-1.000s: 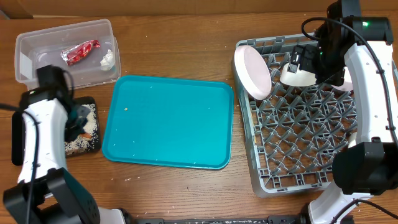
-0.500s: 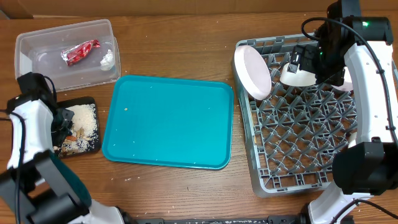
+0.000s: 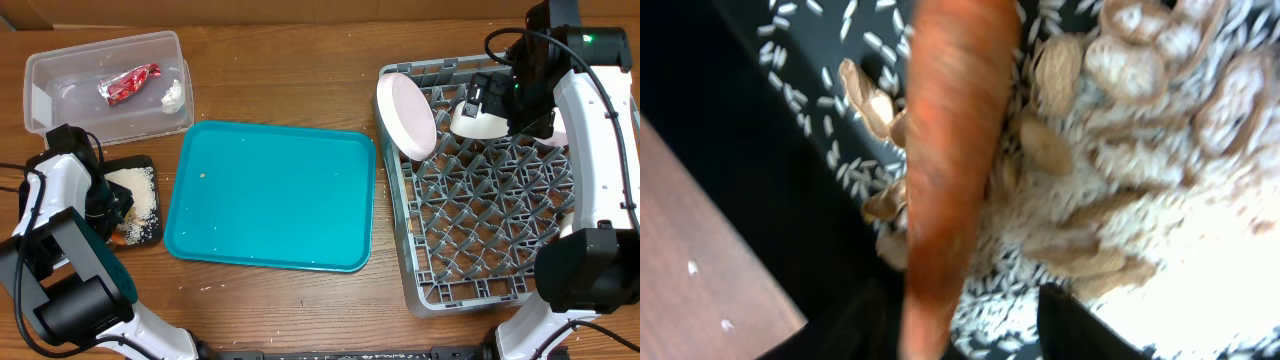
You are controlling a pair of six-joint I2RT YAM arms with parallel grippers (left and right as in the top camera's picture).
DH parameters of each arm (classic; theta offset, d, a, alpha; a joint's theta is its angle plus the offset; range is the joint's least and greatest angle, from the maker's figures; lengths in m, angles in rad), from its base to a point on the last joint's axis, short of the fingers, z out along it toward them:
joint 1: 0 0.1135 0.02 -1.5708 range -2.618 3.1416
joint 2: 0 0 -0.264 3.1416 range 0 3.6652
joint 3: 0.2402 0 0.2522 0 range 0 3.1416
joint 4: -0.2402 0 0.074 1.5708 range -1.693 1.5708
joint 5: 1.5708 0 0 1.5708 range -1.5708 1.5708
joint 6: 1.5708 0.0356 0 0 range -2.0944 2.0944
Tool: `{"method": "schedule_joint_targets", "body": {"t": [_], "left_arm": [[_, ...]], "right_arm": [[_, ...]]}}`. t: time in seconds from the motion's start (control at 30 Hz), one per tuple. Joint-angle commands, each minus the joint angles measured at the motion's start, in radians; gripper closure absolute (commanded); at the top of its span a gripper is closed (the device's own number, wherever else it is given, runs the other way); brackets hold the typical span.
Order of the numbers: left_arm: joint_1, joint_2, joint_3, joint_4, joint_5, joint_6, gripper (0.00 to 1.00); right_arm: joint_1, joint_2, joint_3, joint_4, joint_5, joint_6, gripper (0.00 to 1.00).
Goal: Sort waste into correct bins and load items into the dishwasher
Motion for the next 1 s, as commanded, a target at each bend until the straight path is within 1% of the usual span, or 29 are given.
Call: {"method": "schedule_joint_targets", "body": {"t": [0.0,0.13,0.23,0.33,0.43,0.5,0.57,0.63,0.77,0.83,0.9,0.97], "left_arm": [[0.004,0.005,0.078,-0.057,0.011,0.068,0.42],[0.0,0.005,0.224,-0.182,0.028,0.096,0.39],[-0.015,0.001,0.349,-0.256,0.116,0.164,0.38],[-0.055,-0.01,0.452,-0.302,0.245,0.274,0.36],[-0.115,-0.017,0.518,-0.336,0.353,0.419,0.28],[-0.166,-0.017,0.537,-0.382,0.359,0.479,0.23],[-0.212,-0.016,0.537,-0.449,0.333,0.49,0.19],[-0.251,-0.016,0.536,-0.523,0.332,0.497,0.14],[-0.296,-0.016,0.536,-0.66,0.405,0.541,0.15],[-0.308,-0.021,0.536,-0.708,0.403,0.542,0.17],[-0.315,-0.039,0.528,-0.727,0.401,0.544,0.19],[-0.324,-0.077,0.507,-0.722,0.404,0.546,0.19]], "right_arm": [[0.0,-0.032,0.02,0.003,-0.006,-0.008,0.02],[0.0,-0.032,0.02,0.032,-0.006,-0.008,0.0],[0.003,-0.032,0.02,0.077,-0.019,-0.009,0.0],[0.013,-0.032,0.02,0.137,-0.087,-0.06,0.0],[0.03,-0.032,0.02,0.177,-0.167,-0.139,0.0],[0.042,-0.032,0.02,0.168,-0.195,-0.177,0.0],[0.054,-0.032,0.02,0.129,-0.198,-0.217,0.0],[0.061,-0.032,0.02,0.087,-0.175,-0.229,0.0],[0.053,-0.032,0.02,0.045,-0.16,-0.192,0.0],[0.044,-0.034,0.02,0.032,-0.16,-0.161,0.0],[0.037,-0.039,0.019,0.023,-0.157,-0.144,0.0],[0.037,-0.052,0.016,0.019,-0.135,-0.142,0.0]]}}
